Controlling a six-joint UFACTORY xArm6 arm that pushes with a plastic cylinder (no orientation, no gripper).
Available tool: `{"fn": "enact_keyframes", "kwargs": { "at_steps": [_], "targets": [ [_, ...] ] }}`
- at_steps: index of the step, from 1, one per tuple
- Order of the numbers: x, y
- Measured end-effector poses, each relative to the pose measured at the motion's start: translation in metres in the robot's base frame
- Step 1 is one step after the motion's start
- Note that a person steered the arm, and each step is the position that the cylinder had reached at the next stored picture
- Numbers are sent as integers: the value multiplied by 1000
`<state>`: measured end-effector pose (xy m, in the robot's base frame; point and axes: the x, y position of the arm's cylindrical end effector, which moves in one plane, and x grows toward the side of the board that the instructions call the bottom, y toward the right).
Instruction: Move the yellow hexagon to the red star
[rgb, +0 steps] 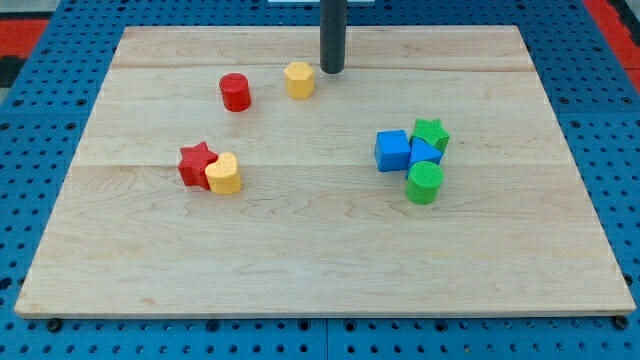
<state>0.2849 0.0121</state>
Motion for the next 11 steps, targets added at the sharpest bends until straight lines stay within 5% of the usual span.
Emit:
{"fn": "enact_keyframes", "kwargs": {
  "at_steps": [2, 4, 11],
  "targets": [
    [18, -29],
    [-27, -46],
    [119, -112]
  ]
}}
